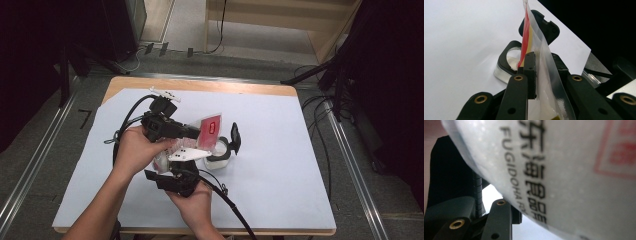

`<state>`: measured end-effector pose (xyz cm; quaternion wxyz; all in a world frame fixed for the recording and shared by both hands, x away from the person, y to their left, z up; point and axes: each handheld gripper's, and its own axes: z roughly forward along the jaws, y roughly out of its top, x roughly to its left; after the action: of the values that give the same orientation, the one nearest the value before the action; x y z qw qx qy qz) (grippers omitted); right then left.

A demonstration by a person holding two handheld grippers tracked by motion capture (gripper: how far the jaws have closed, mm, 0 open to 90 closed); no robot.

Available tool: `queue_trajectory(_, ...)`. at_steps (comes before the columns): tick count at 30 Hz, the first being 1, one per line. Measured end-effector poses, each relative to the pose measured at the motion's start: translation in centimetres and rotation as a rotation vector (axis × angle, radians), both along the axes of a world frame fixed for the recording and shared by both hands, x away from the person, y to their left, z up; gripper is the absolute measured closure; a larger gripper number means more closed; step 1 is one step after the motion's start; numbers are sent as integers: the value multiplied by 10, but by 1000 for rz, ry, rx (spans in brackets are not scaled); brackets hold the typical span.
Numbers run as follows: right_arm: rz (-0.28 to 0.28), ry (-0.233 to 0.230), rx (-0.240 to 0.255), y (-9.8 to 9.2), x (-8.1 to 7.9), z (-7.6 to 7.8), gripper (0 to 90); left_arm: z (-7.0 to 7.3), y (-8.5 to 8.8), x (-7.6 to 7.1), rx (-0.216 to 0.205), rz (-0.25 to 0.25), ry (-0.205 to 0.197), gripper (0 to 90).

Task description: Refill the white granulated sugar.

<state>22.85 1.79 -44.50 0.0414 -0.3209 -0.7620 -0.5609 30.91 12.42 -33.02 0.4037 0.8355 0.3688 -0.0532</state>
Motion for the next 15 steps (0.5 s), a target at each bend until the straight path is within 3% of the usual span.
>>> queue_trajectory(15, 2, 3, 4, 0, -1, 1, 619, 1, 0, -1, 0, -4, -1, 788)
